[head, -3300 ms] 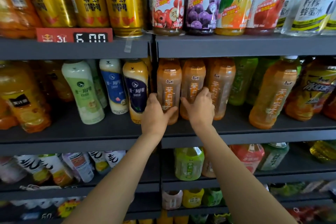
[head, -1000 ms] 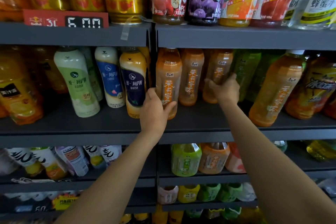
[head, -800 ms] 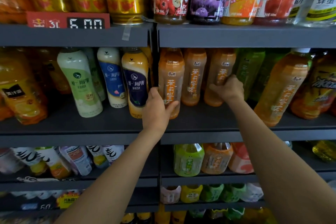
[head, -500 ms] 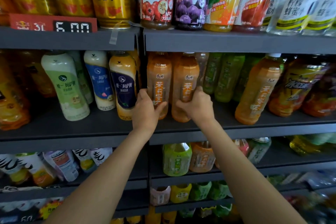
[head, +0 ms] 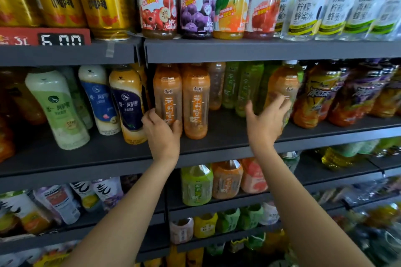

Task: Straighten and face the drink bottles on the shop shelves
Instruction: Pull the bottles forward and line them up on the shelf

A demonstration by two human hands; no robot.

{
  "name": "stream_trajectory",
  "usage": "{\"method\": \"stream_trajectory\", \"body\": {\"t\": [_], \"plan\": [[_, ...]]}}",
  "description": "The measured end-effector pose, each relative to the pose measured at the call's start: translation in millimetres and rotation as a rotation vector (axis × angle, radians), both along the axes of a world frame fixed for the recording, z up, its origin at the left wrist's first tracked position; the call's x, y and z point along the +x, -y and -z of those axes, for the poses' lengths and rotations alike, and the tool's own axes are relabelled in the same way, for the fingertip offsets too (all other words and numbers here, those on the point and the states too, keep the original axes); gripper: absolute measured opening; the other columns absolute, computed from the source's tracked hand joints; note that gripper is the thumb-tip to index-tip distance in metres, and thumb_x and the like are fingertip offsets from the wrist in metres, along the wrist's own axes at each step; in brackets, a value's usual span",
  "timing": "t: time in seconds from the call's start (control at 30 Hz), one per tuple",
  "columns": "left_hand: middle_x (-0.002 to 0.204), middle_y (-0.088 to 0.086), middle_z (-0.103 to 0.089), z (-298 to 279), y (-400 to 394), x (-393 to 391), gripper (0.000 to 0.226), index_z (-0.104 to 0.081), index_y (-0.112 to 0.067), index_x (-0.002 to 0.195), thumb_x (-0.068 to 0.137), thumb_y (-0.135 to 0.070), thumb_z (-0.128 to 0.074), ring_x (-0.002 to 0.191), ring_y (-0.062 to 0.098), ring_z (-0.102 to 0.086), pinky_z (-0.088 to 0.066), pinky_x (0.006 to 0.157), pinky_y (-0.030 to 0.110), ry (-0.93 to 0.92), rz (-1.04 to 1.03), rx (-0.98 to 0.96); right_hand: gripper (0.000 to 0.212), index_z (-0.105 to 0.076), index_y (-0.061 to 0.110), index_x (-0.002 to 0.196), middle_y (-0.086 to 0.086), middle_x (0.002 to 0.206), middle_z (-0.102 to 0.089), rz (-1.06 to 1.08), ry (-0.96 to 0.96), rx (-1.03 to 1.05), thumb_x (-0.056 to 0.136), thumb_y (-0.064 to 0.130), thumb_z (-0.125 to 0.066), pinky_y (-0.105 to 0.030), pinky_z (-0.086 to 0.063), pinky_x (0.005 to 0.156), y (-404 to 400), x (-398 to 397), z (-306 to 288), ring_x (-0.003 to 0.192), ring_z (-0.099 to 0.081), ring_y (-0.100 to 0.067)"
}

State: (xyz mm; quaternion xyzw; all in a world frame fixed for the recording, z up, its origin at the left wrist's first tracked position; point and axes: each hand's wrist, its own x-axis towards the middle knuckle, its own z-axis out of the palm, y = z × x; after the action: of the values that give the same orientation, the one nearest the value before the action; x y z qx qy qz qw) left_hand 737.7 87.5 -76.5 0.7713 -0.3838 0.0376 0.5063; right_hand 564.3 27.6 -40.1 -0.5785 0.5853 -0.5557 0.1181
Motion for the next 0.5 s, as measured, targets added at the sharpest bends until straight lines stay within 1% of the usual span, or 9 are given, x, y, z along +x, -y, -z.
{"method": "stream_trajectory", "body": {"t": [0.07,0.13,0.2,0.27,0.33,0.4,0.47,0.5], "plan": [[0.130,0.021,-0.040,-1,-5,-17,0.049,-0.043,0.001,0.127,0.083,-0.010,-0.064,0.119,0.035,-0.040,-0.036,0.098,0.039,0.072,-0.059,-0.113,0.065,-0.031,0.005,0.134,-0.014,0.138,-0.029,0.078,0.034,0.039,0.085,0.031,-0.066,-0.040,-0.047,0.085,9,-24,-2,0.114,-0.050,-0.032],[0.125,0.021,-0.044,-2,-6,-32,0.043,-0.048,-0.001,0.120,0.080,-0.007,-0.064,0.115,0.035,-0.043,-0.037,0.095,0.040,0.169,-0.049,-0.149,0.075,-0.025,0.007,0.139,-0.014,0.141,-0.029,0.035,0.029,0.177,0.083,0.032,-0.069,-0.046,-0.044,0.090,21,-38,-2,0.119,-0.047,-0.036],[0.124,0.019,-0.045,-4,-3,-40,0.044,-0.048,-0.004,0.120,0.080,-0.008,-0.065,0.117,0.033,-0.042,-0.036,0.097,0.039,0.229,-0.002,-0.120,0.076,-0.025,0.007,0.139,-0.015,0.140,-0.036,0.007,0.012,0.299,0.082,0.032,-0.070,-0.048,-0.040,0.095,32,-48,2,0.124,-0.044,-0.037],[0.126,0.016,-0.045,-4,3,-47,0.048,-0.045,-0.007,0.124,0.081,-0.011,-0.066,0.122,0.030,-0.040,-0.034,0.102,0.038,0.251,0.029,-0.054,0.070,-0.033,0.005,0.133,-0.016,0.135,-0.044,-0.004,-0.019,0.323,0.081,0.032,-0.071,-0.050,-0.040,0.095,40,-55,6,0.122,-0.046,-0.037],[0.130,0.013,-0.044,3,10,-52,0.052,-0.041,-0.007,0.130,0.084,-0.016,-0.065,0.125,0.026,-0.039,-0.033,0.105,0.035,0.224,0.054,0.003,0.064,-0.040,0.003,0.124,-0.018,0.128,-0.050,-0.043,-0.063,0.308,0.078,0.033,-0.073,-0.048,-0.043,0.091,43,-56,8,0.117,-0.050,-0.037],[0.134,0.012,-0.042,10,17,-55,0.058,-0.037,-0.006,0.134,0.085,-0.021,-0.065,0.129,0.025,-0.037,-0.034,0.107,0.036,0.129,0.060,0.032,0.059,-0.045,0.001,0.115,-0.019,0.118,-0.056,-0.124,-0.130,0.253,0.076,0.035,-0.075,-0.047,-0.046,0.084,42,-50,11,0.109,-0.054,-0.037],[0.136,0.013,-0.041,13,23,-60,0.062,-0.035,-0.005,0.136,0.085,-0.024,-0.066,0.130,0.025,-0.036,-0.035,0.107,0.039,0.016,0.035,0.017,0.060,-0.046,0.000,0.110,-0.019,0.113,-0.058,-0.219,-0.191,0.187,0.074,0.039,-0.076,-0.047,-0.049,0.082,38,-38,12,0.104,-0.057,-0.037],[0.136,0.014,-0.041,13,24,-62,0.062,-0.036,-0.004,0.135,0.085,-0.024,-0.066,0.130,0.026,-0.036,-0.035,0.107,0.039,-0.007,0.014,-0.011,0.062,-0.046,0.000,0.110,-0.018,0.113,-0.057,-0.253,-0.205,0.170,0.073,0.040,-0.076,-0.047,-0.049,0.082,34,-30,13,0.103,-0.057,-0.037]]}}
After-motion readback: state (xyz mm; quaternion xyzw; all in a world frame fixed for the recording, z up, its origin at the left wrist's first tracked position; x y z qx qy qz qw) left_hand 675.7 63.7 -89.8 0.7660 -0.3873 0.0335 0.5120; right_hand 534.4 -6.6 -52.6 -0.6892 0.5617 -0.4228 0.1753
